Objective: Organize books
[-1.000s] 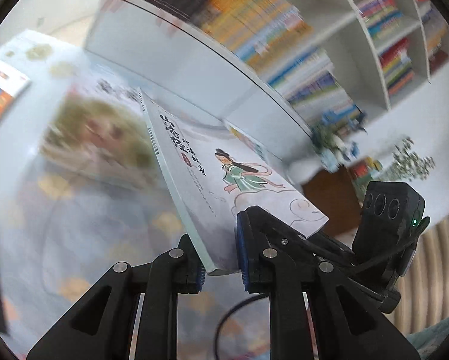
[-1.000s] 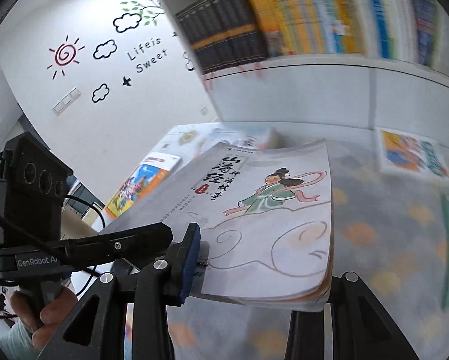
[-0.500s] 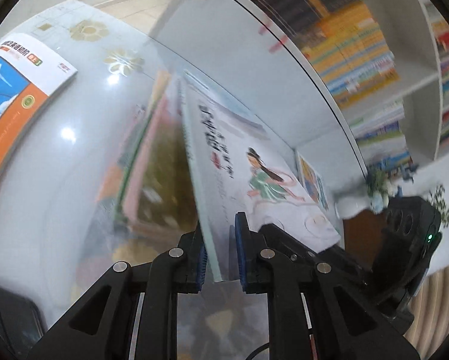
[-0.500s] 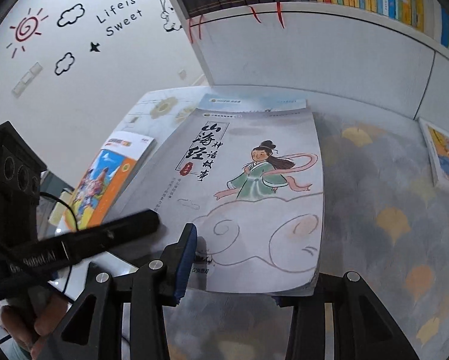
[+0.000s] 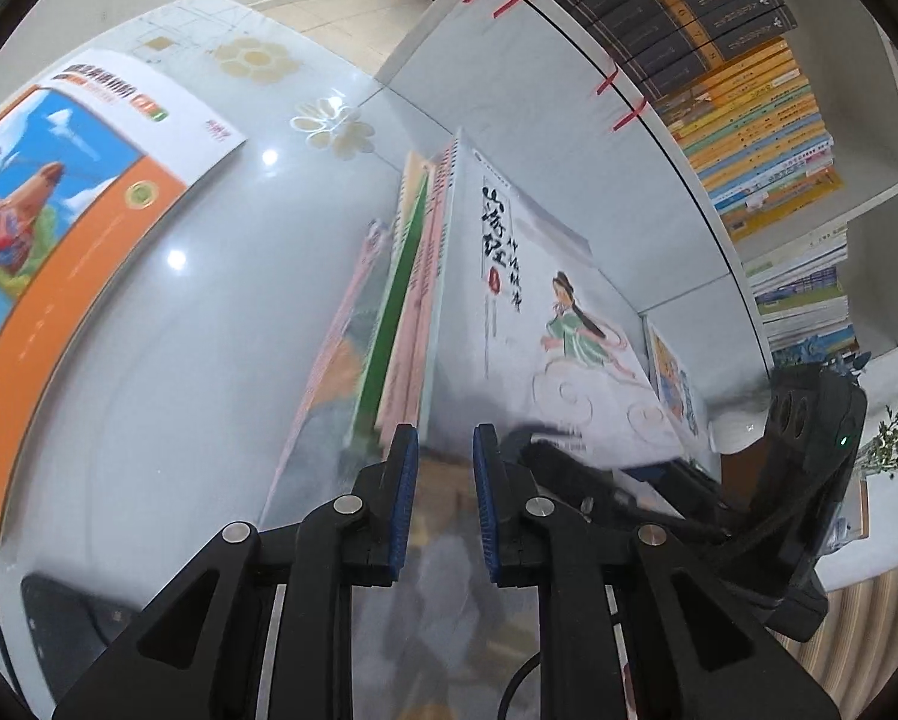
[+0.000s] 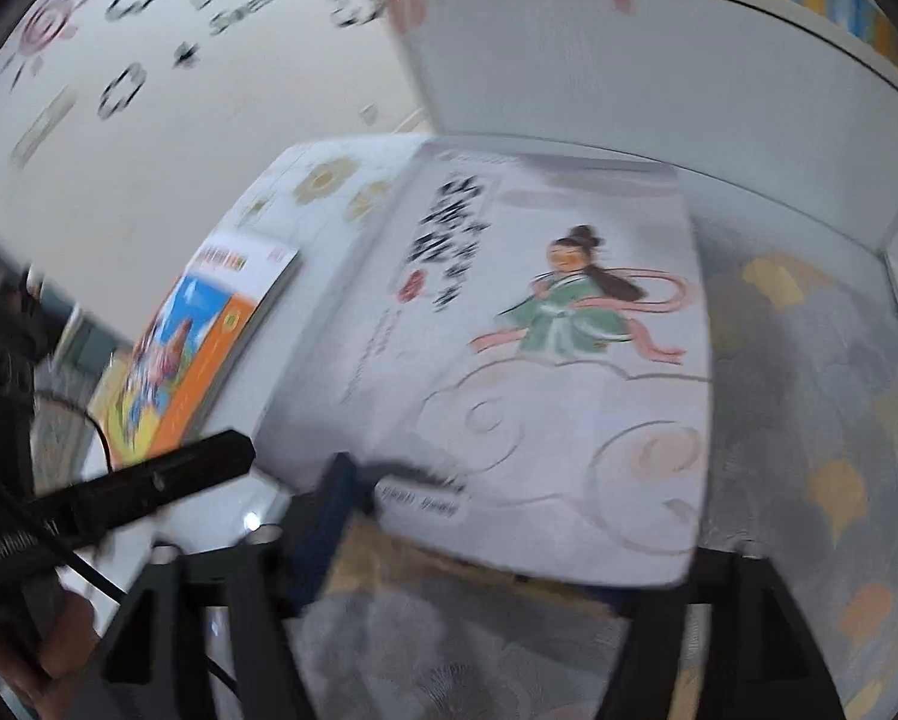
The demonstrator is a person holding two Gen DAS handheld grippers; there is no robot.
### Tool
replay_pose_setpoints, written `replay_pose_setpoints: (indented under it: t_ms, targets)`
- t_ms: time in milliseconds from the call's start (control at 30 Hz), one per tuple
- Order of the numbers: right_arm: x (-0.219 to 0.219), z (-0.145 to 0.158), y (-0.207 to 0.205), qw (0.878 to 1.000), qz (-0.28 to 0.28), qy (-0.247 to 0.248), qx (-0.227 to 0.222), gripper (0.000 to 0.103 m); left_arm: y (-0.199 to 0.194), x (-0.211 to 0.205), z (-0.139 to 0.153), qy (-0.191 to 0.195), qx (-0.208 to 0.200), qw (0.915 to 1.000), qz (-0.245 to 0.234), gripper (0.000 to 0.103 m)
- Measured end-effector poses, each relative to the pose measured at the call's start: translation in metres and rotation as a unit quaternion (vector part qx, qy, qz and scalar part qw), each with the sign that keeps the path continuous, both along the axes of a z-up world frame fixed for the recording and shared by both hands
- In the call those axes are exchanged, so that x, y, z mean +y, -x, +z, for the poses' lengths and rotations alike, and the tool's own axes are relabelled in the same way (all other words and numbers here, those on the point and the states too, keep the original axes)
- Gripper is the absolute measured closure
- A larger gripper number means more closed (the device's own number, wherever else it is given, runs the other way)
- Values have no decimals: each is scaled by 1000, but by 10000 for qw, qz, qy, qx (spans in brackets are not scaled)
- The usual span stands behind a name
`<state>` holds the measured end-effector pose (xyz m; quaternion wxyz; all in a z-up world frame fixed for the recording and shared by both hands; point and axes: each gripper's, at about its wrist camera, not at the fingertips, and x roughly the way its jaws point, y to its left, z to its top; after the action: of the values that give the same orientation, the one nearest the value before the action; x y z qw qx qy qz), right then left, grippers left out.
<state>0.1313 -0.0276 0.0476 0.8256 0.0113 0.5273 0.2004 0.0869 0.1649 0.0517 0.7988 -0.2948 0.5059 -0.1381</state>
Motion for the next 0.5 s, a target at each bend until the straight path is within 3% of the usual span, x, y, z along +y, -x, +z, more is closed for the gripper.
replay_pose_setpoints:
  t_ms: [167,233,333,500]
  targets:
    - [-19,-6,49,9987,439,251,-104,25,31,-15,5,-321,84,9990,-286,85]
    - [-38,-22,79,9983,426,123,390,25,40,-32,2,-190,216,9980,-563,85]
    - [-89,-45,125,9953,-80,-78,959,25,53,-71,1,8,371,9939,-1037,85]
    - [-201,-60,197,9782,-1329,-632,1465,25,71,-167,8,-113,407,9817,-1857,76]
